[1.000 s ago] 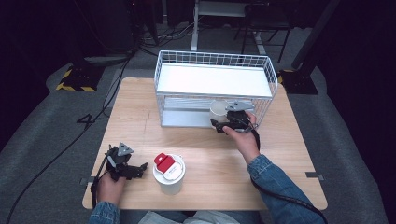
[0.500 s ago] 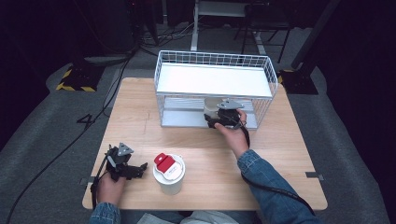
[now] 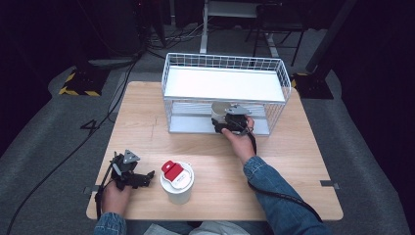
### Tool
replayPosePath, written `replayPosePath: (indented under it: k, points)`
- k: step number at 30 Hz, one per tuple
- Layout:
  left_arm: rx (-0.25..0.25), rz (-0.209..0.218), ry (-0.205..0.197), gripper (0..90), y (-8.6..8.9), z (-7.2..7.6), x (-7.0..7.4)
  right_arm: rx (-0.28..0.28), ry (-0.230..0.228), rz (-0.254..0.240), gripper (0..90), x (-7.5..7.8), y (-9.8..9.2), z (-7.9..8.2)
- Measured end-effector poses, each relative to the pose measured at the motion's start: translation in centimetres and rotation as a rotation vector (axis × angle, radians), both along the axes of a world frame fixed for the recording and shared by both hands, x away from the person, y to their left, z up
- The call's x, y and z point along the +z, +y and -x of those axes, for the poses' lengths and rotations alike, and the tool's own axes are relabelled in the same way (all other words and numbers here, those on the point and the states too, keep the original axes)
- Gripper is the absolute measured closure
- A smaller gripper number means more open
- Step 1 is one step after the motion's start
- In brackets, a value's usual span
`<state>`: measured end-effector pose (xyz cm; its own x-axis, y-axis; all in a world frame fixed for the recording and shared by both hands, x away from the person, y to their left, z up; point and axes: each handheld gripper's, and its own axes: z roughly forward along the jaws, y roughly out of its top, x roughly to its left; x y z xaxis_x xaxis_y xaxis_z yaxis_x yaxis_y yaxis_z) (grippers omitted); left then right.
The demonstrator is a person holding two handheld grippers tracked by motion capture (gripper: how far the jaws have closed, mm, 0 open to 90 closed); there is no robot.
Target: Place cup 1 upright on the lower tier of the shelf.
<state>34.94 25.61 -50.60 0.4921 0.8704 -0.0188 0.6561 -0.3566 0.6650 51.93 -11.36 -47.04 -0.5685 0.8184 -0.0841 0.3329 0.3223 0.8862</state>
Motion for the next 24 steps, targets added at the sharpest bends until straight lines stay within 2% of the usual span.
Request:
replayPosePath:
  k: [5,7,16,20,24]
  points:
    - [0.000,0.001,0.000,0.0,0.00,0.00,0.00,-0.003,-0.003,-0.007,22.6,-0.35,0.02,-0.23]
    - [0.000,0.000,0.000,0.0,0.00,0.00,0.00,-0.013,0.007,-0.030,22.6,-0.58,-0.11,-0.41]
    - [0.003,0.001,0.000,0.0,-0.02,0.01,-0.01,-0.014,0.012,-0.039,22.2,-0.66,-0.18,-0.59]
    - [0.001,0.002,0.002,0.0,-0.01,0.01,0.00,0.023,0.028,-0.059,15.7,-0.83,-0.26,-0.88]
    - [0.000,0.000,0.000,0.0,0.00,0.00,0.00,0.050,0.033,-0.050,11.3,-0.91,-0.26,-0.99]
